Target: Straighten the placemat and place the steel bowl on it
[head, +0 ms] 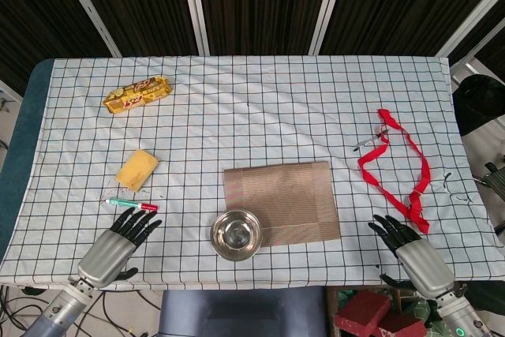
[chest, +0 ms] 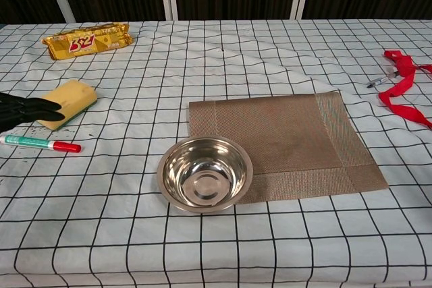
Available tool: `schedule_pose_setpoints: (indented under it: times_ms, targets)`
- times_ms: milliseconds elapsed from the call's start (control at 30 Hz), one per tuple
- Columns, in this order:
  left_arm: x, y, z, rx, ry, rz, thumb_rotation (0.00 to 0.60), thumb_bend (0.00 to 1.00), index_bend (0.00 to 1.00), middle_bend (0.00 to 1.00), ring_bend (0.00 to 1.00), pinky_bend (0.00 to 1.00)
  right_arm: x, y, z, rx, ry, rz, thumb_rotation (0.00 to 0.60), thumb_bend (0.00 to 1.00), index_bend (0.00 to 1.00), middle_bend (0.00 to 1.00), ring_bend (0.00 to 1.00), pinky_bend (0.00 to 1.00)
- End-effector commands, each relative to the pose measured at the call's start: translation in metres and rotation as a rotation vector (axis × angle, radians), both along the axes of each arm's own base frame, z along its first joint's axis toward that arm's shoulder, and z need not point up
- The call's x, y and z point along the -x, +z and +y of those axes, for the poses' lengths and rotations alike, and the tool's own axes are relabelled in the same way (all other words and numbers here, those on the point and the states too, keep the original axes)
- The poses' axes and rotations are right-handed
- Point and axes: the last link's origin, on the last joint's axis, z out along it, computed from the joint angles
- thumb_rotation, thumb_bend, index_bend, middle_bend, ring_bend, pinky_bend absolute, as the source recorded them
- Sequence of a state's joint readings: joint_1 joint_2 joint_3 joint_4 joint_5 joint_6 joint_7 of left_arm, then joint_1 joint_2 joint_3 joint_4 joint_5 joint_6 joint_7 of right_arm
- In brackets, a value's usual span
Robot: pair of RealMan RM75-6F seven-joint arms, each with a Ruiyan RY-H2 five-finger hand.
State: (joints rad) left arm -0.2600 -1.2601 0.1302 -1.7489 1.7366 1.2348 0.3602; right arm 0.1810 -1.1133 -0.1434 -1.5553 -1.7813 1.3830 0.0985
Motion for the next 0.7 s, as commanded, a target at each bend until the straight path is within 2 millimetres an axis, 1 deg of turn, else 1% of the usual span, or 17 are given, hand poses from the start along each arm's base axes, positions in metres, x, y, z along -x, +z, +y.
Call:
schedule_pose_setpoints:
  times_ms: [33,100,233,467,600,700]
  targets:
    - [-0.004,-0.003,0.002,0.009,-0.002,0.002,0.600,0.04,0.09,0.00,0.00,0.00,0.000,0.001,-0.001,0.010,-0.004,-0.011,0.600,0.11,0.08,0.00,0.03,0.19]
    - [-0.008,-0.007,0.005,0.020,-0.008,0.004,0.600,0.04,0.10,0.00,0.00,0.00,-0.001,0.003,-0.002,0.030,-0.006,-0.026,0.600,0.11,0.08,0.00,0.02,0.18]
    - [-0.025,-0.016,0.013,0.043,-0.054,0.011,0.600,0.04,0.12,0.02,0.00,0.00,-0.003,0.008,-0.006,0.104,-0.010,-0.065,0.600,0.11,0.08,0.00,0.00,0.17]
    - [-0.056,-0.037,0.028,0.092,-0.127,0.027,0.600,0.04,0.17,0.04,0.00,0.01,-0.003,0.015,-0.012,0.217,-0.010,-0.120,0.600,0.11,0.08,0.00,0.00,0.17]
    - [-0.068,-0.051,0.034,0.120,-0.155,0.056,0.600,0.07,0.21,0.07,0.01,0.04,-0.002,0.018,-0.014,0.238,-0.021,-0.141,0.600,0.12,0.08,0.00,0.00,0.17]
    - [-0.078,-0.064,0.038,0.140,-0.169,0.062,0.600,0.09,0.22,0.08,0.01,0.04,-0.001,0.020,-0.016,0.247,-0.027,-0.154,0.600,0.12,0.08,0.00,0.00,0.17]
